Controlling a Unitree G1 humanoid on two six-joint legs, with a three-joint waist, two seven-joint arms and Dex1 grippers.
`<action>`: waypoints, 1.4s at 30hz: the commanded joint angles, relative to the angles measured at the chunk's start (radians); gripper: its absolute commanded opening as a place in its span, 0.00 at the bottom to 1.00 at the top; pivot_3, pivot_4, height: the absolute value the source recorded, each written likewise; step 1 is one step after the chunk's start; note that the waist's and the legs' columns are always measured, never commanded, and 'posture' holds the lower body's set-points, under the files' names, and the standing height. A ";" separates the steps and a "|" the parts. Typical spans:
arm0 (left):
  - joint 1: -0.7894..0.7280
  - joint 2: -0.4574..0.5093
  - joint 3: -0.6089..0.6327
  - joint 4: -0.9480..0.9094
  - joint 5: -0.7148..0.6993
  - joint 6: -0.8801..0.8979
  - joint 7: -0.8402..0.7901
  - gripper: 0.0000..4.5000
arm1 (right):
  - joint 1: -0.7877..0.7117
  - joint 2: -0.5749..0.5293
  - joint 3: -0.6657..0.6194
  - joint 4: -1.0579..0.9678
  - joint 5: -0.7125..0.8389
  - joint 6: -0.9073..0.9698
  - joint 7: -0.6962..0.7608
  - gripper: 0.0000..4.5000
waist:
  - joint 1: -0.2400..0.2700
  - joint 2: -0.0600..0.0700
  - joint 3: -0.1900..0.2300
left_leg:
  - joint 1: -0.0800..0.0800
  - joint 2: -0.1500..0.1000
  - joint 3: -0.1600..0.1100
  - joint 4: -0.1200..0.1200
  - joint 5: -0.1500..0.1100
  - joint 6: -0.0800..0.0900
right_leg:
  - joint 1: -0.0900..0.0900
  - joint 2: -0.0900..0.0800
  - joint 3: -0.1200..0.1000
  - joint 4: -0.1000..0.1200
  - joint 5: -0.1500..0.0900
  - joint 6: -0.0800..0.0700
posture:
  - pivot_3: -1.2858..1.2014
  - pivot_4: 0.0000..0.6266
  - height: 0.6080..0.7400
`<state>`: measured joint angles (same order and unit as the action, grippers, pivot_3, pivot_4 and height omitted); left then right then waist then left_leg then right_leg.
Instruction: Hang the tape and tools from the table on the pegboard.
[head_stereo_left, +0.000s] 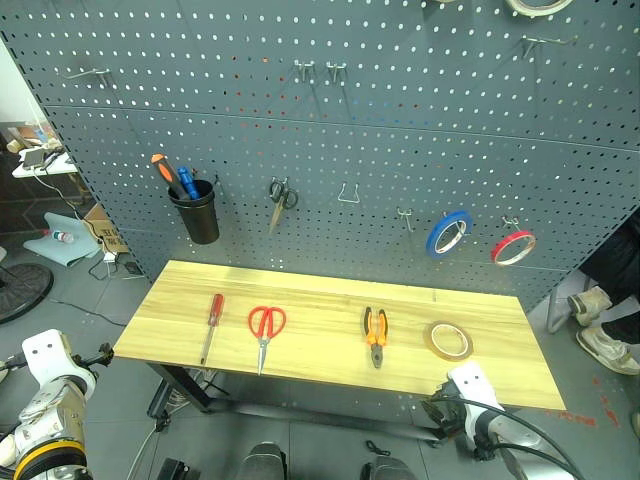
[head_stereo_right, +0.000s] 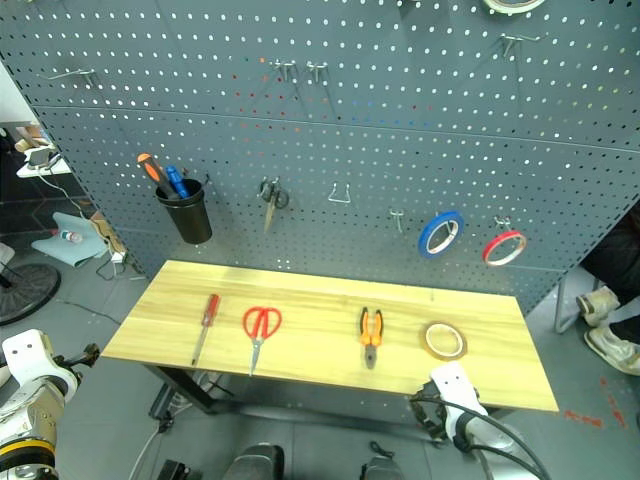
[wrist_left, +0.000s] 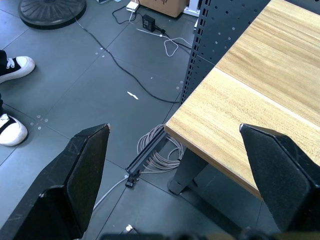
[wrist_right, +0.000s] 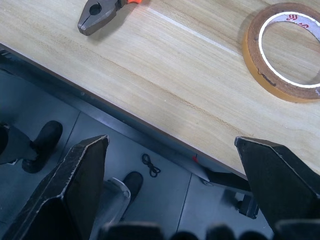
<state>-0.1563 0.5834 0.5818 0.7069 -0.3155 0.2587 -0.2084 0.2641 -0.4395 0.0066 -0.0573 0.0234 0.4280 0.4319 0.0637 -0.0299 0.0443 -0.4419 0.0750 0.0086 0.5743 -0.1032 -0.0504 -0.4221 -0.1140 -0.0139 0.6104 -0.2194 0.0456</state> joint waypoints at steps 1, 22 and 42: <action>-0.014 0.014 -0.011 -0.027 -0.001 -0.019 -0.020 0.98 | -0.001 -0.003 -0.014 -0.016 0.004 -0.005 -0.004 1.00 | 0.000 0.000 0.000 | 0.000 0.000 0.000 0.000 0.000 0.000 | 0.000 0.000 0.000 0.000 0.000 0.000 | 0.56 0.07 1.00; 0.241 0.086 -0.251 -1.074 -0.370 0.381 -0.504 0.98 | -0.137 -0.324 -0.072 -0.221 0.064 0.151 0.248 1.00 | -0.015 0.011 0.140 | -0.008 0.002 -0.002 0.018 -0.002 0.003 | -0.003 -0.001 0.001 -0.002 0.000 -0.001 | 0.56 0.40 1.00; -0.155 0.085 -0.626 -1.072 -0.474 0.447 -0.861 0.98 | -0.755 -0.380 0.146 0.443 -0.038 0.004 0.468 1.00 | -0.033 0.001 0.295 | -0.033 -0.001 -0.002 0.026 -0.006 0.028 | -0.020 0.019 0.032 0.019 -0.001 0.006 | 0.54 0.66 1.00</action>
<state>-0.3068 0.6666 -0.0429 -0.3547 -0.7791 0.7198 -1.0362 -0.4727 -0.8173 0.1457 0.3298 0.0022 0.4612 0.8777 0.0307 -0.0290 0.3390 -0.4758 0.0744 0.0062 0.6007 -0.1088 -0.0228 -0.4428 -0.0941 0.0178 0.6301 -0.2203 0.0513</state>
